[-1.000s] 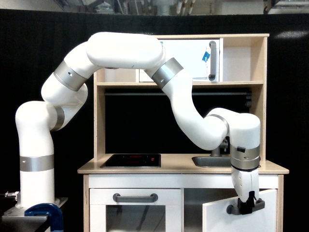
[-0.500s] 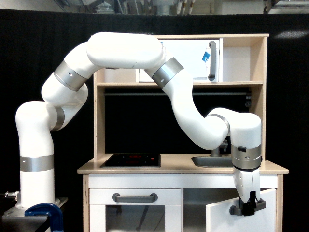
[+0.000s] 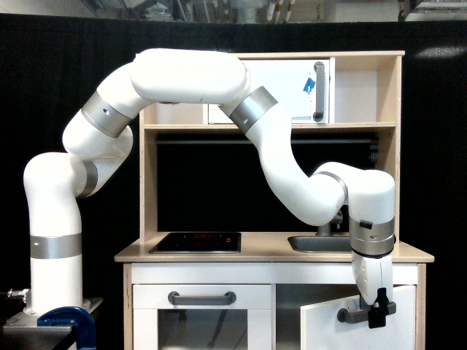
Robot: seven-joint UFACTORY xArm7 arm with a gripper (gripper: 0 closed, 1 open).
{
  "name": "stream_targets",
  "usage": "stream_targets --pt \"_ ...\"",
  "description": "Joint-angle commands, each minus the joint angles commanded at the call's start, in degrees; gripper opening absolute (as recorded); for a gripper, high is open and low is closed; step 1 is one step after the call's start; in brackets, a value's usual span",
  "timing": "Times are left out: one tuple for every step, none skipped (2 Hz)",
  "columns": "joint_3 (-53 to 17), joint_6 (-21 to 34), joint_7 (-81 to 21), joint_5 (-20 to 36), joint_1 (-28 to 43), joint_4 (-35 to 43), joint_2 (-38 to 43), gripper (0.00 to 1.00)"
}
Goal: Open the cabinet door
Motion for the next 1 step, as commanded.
stream_targets --pt "0.16 2.55 2.25 -1.52 -0.19 0.74 -2.25 1.0"
